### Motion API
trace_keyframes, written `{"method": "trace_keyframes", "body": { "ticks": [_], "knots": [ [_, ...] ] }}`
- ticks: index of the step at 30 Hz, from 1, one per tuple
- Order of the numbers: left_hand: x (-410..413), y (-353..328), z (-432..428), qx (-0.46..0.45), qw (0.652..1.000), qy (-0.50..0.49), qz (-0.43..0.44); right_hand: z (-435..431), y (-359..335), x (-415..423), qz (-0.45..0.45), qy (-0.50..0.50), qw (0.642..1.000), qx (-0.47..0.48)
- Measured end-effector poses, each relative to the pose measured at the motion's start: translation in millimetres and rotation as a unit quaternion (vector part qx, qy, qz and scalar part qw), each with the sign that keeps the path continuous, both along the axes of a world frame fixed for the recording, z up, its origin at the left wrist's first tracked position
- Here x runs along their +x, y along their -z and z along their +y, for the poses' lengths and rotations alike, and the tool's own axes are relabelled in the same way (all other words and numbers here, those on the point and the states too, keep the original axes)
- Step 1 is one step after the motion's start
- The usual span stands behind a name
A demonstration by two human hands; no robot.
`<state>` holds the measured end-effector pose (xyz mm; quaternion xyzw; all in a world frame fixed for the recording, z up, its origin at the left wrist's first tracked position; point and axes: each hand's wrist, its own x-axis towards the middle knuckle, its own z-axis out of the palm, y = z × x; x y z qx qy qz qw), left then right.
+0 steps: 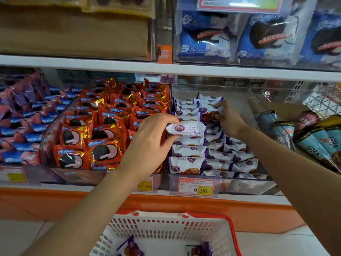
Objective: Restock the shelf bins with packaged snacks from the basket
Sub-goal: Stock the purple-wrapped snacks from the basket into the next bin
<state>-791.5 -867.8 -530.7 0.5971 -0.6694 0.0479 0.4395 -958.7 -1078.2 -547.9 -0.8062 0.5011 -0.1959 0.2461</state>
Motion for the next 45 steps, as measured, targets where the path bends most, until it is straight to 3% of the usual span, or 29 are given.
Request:
{"method": "trace_keyframes", "body": {
  "ticks": [7, 8, 10, 13, 17, 21, 25, 29, 33, 39, 42, 45],
  "knots": [
    [-5, -6, -2, 0.031, 0.999, -0.019, 0.023, 14, -4, 4, 0.146, 0.071, 0.969, -0.188],
    [-6, -8, -4, 0.033, 0.999, -0.023, 0.032, 19, -5, 5, 0.122, 0.07, 0.966, -0.217],
    [-10, -12, -7, 0.03, 0.997, -0.037, 0.06, 36, -9, 7, -0.009, 0.042, 0.974, -0.222],
    [-17, -19, -14, 0.031, 0.992, -0.04, 0.112, 72, -23, 6, -0.222, 0.015, 0.972, -0.074],
    [-25, -23, -23, 0.026, 0.988, -0.018, 0.15, 106, -39, -2, -0.345, 0.006, 0.914, 0.214],
    [-28, -16, -20, 0.013, 0.999, 0.004, 0.046, 110, -50, -15, -0.374, -0.009, 0.828, 0.417],
    [-32, -14, -16, -0.026, 0.996, 0.02, -0.08, 110, -51, -23, -0.402, -0.032, 0.807, 0.432],
    [-27, -11, -13, 0.035, 0.996, 0.013, -0.078, 109, -43, -26, -0.427, -0.009, 0.829, 0.362],
    [-29, -13, -5, 0.096, 0.995, 0.014, 0.011, 114, -38, -30, -0.347, -0.028, 0.902, 0.258],
    [-38, -15, -11, 0.097, 0.986, 0.002, 0.139, 123, -40, -32, -0.36, -0.097, 0.906, 0.2],
    [-43, -21, -13, 0.08, 0.976, 0.024, 0.202, 124, -39, -33, -0.256, -0.124, 0.943, 0.173],
    [-47, -28, -17, 0.053, 0.978, 0.032, 0.2, 130, -37, -30, -0.189, -0.145, 0.964, 0.121]
  ]
}}
